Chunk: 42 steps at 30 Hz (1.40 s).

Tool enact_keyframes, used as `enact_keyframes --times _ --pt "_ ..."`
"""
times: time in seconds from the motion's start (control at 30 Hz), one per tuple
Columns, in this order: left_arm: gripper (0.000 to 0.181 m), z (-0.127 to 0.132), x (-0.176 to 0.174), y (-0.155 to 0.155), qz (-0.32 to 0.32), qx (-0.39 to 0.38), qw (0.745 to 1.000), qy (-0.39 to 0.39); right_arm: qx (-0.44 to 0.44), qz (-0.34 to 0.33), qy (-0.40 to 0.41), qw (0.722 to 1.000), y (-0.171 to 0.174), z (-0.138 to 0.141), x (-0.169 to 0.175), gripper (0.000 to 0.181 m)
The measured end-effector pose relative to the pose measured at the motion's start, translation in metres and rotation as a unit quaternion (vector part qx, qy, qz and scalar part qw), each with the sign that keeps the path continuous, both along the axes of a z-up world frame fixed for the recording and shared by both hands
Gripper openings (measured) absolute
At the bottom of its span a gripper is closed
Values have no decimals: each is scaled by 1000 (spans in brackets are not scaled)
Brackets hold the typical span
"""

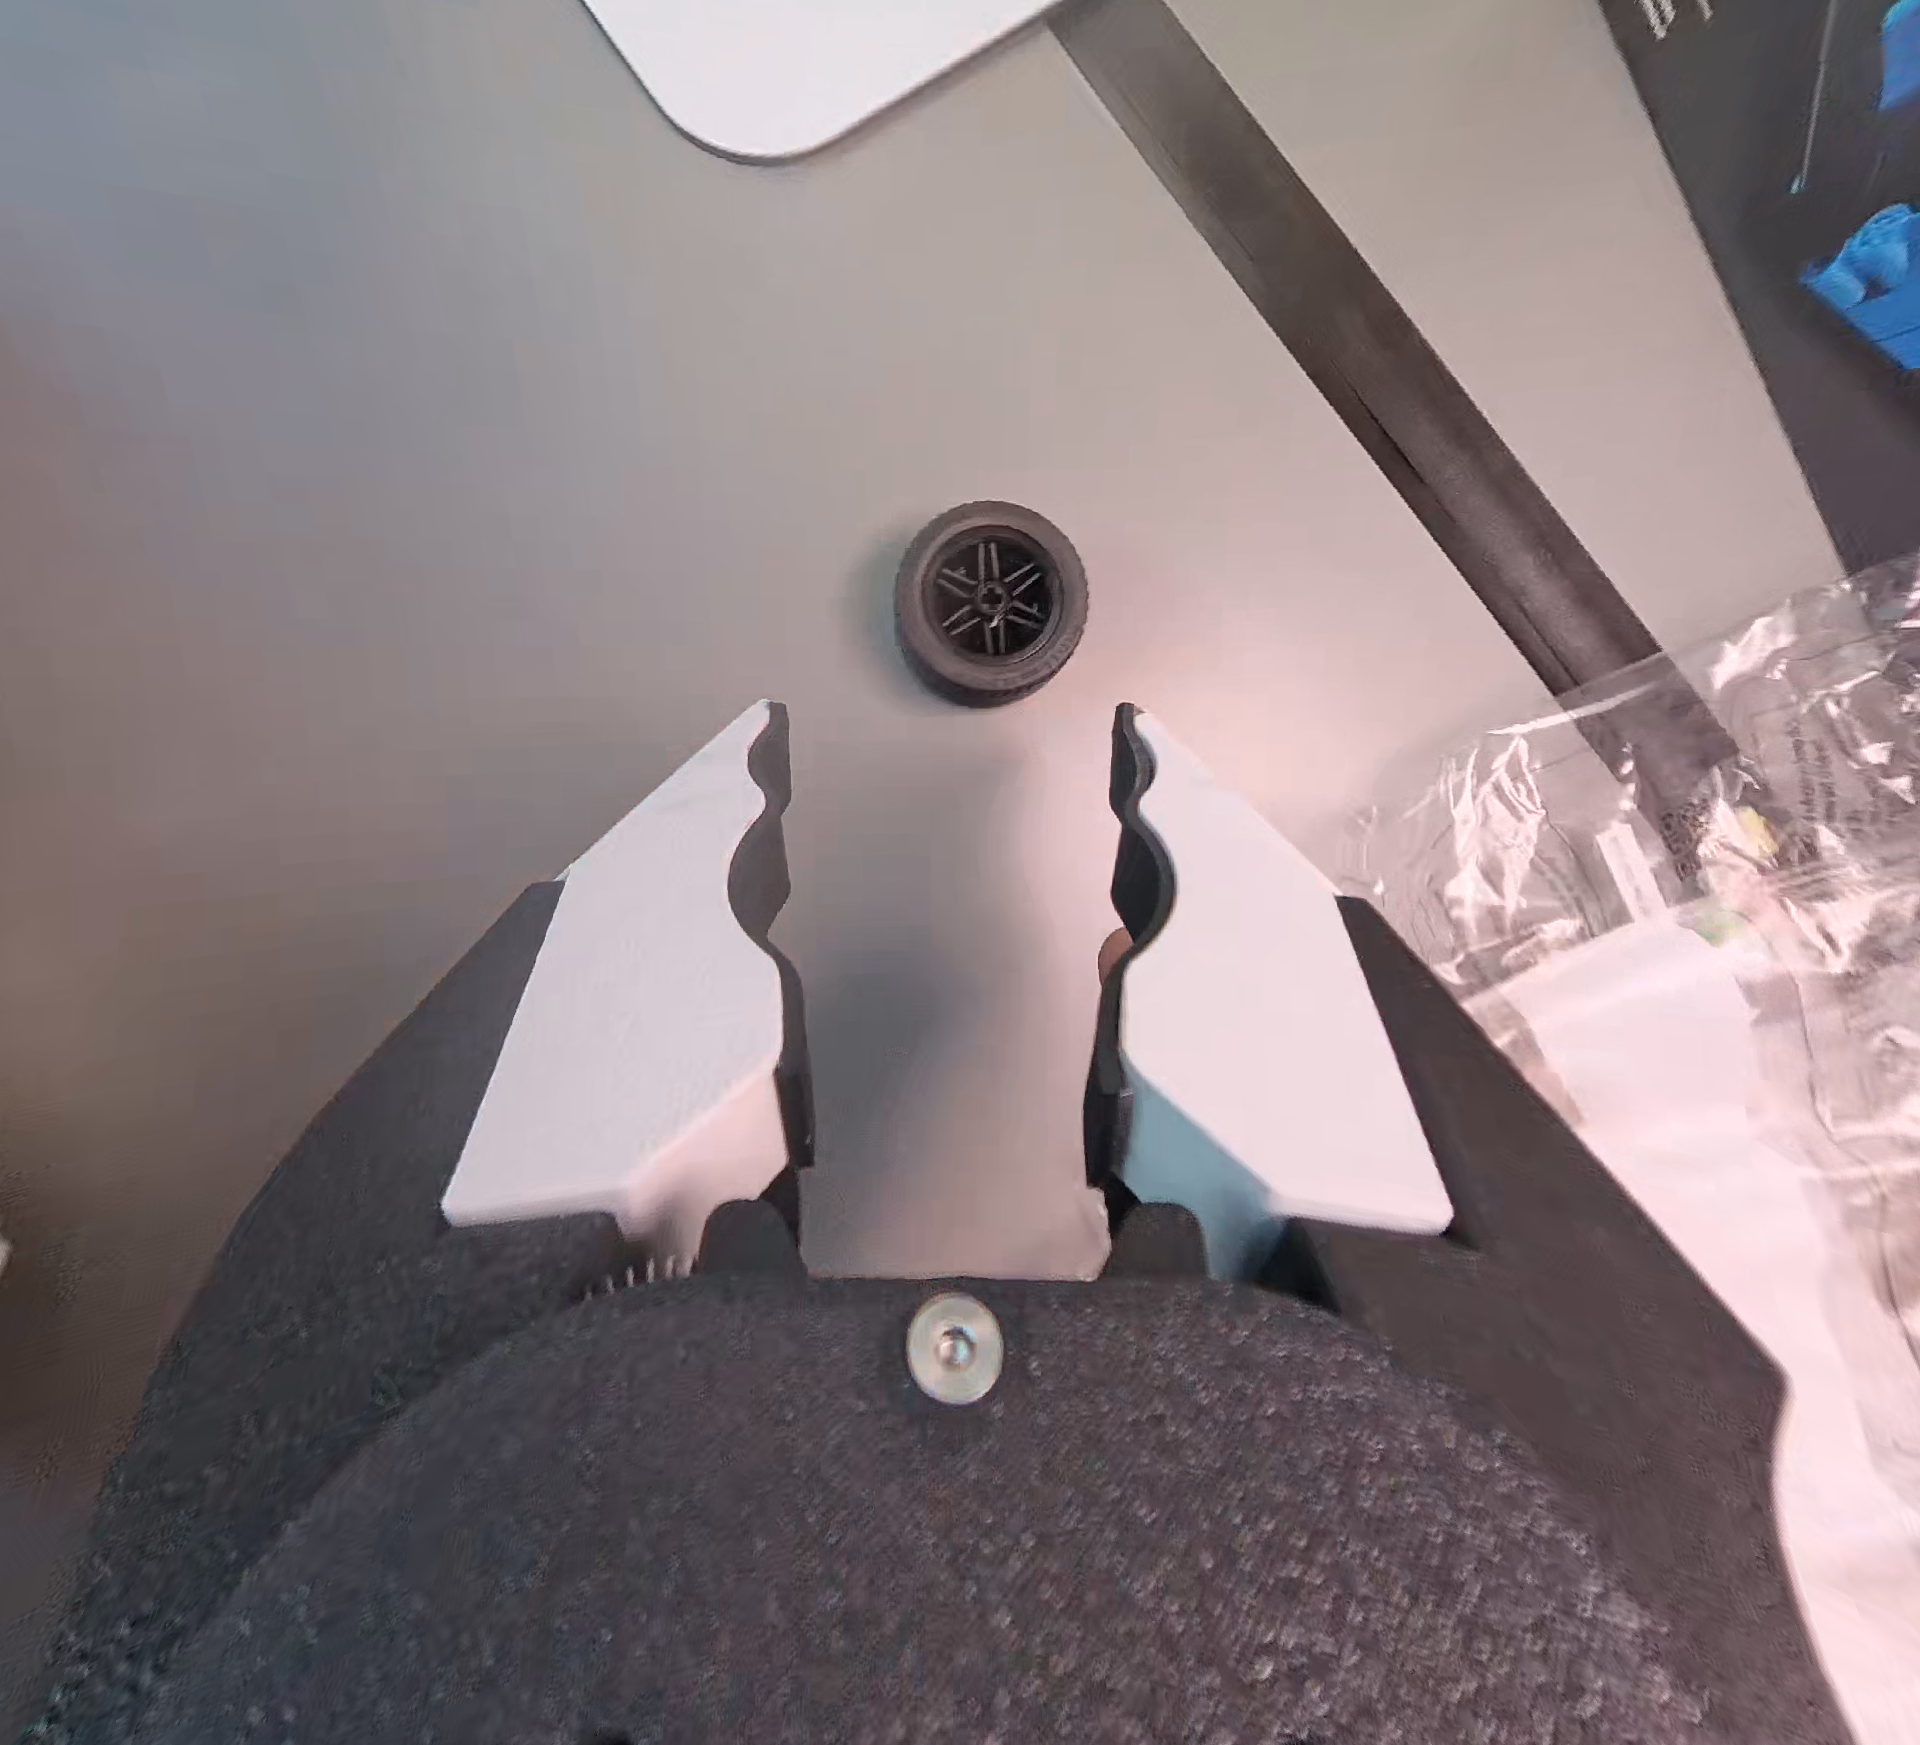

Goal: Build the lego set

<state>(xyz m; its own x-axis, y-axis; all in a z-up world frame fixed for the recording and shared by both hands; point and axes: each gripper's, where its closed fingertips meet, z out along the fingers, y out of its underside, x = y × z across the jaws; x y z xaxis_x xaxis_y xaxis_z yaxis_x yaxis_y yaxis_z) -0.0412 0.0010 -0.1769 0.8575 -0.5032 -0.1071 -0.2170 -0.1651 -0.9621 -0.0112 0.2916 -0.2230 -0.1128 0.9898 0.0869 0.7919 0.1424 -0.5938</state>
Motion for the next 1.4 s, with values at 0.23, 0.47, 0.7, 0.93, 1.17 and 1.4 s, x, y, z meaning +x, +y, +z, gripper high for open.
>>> enact_keyframes --times 0.23,0.47,0.7,0.93,1.17,1.4 --pt "77 3 6 -9 7 31 999 33 -12 29 -41 999 7 -37 -30 43" --pt "77 3 7 -10 4 41 999 26 -49 129 69 988 -87 54 -38 42" --pt "77 4 11 -14 -1 55 997 52 -55 345 93 933 -286 134 -10 42" --pt "76 5 18 -23 7 73 993 93 11 389 13 921 -341 100 6 43" --pt "76 5 18 -23 9 75 993 90 74 385 -17 920 -336 83 9 43" --pt "76 5 16 -22 13 74 994 79 116 392 -13 912 -334 81 6 42"
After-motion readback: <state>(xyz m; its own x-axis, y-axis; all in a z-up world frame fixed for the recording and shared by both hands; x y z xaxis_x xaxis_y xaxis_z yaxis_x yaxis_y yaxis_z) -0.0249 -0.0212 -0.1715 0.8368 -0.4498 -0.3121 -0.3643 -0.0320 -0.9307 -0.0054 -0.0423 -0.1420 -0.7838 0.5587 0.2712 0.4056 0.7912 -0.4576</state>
